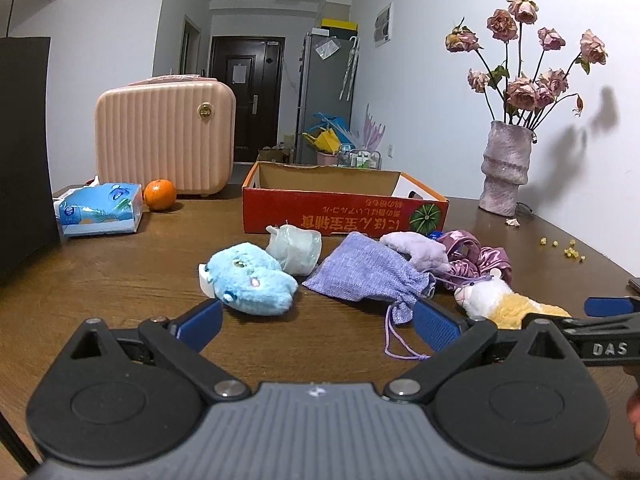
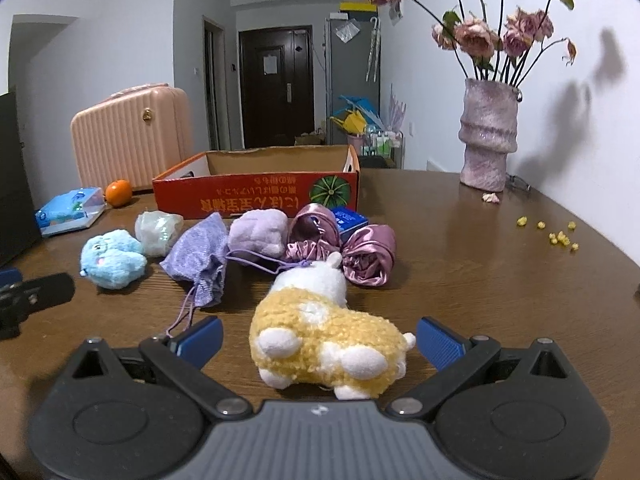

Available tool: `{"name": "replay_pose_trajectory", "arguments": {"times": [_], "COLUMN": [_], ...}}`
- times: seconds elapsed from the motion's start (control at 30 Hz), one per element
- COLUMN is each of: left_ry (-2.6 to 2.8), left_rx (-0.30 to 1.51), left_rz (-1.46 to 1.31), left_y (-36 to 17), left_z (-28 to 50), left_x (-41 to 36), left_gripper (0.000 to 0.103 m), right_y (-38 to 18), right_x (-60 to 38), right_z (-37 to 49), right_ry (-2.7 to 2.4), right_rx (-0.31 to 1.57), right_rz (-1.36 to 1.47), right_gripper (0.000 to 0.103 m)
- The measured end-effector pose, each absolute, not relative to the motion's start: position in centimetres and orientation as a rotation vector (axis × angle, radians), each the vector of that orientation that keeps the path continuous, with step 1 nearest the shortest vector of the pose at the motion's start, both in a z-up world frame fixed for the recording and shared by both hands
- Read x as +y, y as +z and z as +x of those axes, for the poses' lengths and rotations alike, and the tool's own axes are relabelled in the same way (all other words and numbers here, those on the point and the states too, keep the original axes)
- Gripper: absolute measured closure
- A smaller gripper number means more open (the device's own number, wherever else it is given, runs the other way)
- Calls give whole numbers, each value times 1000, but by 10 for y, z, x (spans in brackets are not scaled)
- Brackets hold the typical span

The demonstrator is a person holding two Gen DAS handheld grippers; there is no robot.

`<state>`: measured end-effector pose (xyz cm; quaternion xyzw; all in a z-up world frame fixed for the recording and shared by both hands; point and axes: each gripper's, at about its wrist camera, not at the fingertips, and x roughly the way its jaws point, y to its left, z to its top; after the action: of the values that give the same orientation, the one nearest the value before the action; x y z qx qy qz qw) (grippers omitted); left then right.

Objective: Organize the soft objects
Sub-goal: 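Lower the right gripper onto the yellow plush dog and close it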

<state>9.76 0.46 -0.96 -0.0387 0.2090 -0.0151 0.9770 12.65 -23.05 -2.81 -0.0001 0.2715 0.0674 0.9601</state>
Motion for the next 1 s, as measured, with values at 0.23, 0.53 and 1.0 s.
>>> {"name": "replay_pose_trajectory", "arguments": {"times": [0.23, 0.53, 1.0], "left_ry": [-30, -33, -29], "left_rx": [440, 464, 475], "left_rz": [-89, -100, -100], "left_y": [-12, -16, -18], "left_z": [103, 106, 108], "left_x": [6, 8, 8], "left_gripper": [0, 0, 0], "right_y": [-37, -54, -63], "right_x": [-228, -237, -239], "right_z": [155, 179, 188], "right_ry": [107, 99, 111], "right_rx": [598, 644, 673], "right_rz": [3, 67, 78], "right_gripper": [0, 0, 1]}}
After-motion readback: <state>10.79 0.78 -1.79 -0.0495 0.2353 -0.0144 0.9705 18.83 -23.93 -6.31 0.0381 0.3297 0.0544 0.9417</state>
